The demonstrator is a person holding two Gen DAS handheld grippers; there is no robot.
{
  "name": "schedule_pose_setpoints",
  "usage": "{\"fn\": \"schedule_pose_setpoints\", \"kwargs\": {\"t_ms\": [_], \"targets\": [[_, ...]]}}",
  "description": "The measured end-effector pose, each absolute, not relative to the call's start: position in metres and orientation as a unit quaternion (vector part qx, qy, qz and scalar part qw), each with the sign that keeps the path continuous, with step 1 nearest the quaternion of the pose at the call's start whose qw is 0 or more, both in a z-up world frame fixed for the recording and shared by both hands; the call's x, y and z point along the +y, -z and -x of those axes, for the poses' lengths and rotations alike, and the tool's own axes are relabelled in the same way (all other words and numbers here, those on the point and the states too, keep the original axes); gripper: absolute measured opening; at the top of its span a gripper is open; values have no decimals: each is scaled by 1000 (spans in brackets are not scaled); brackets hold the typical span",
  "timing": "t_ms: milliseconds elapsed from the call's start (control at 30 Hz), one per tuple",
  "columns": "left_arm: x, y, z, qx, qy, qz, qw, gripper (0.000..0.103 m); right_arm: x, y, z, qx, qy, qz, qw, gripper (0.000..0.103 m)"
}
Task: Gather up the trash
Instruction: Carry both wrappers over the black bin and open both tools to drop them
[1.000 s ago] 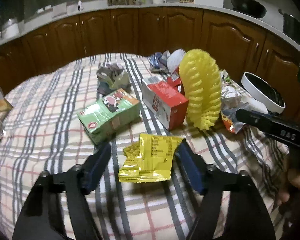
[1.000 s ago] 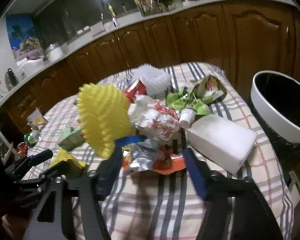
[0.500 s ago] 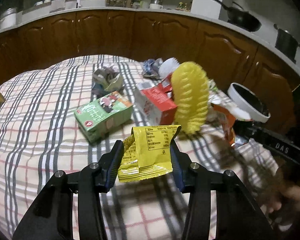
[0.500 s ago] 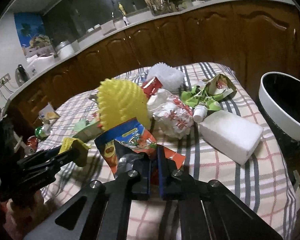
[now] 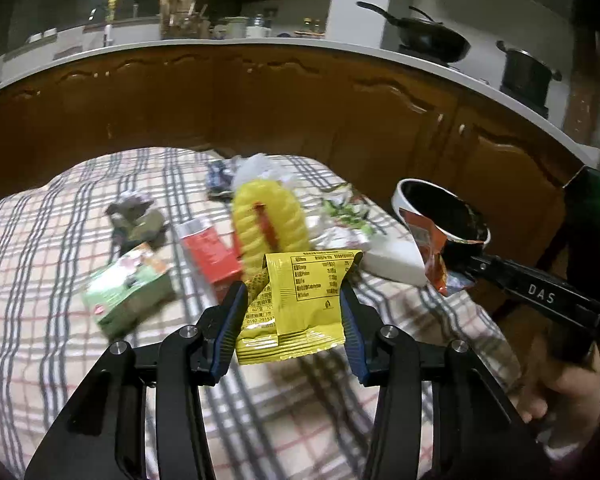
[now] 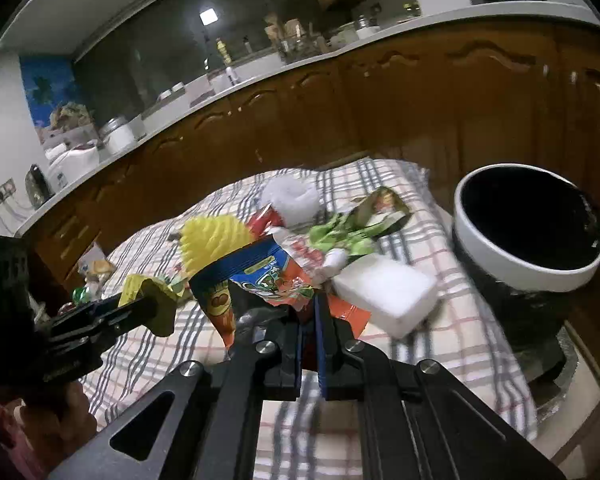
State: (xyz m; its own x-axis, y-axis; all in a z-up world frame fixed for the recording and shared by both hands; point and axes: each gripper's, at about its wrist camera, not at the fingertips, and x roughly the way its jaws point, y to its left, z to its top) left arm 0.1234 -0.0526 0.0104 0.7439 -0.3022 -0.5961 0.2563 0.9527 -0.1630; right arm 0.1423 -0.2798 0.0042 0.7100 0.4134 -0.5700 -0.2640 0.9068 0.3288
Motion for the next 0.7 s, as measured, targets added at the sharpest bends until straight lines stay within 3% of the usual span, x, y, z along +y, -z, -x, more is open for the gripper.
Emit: {"fn": "schedule_pose_setpoints", "kwargs": {"t_ms": [700], "targets": [[-167,-38,-184,327,260,-3,909,44,-391,-17,-162,306,-69,-151,938,5]]}}
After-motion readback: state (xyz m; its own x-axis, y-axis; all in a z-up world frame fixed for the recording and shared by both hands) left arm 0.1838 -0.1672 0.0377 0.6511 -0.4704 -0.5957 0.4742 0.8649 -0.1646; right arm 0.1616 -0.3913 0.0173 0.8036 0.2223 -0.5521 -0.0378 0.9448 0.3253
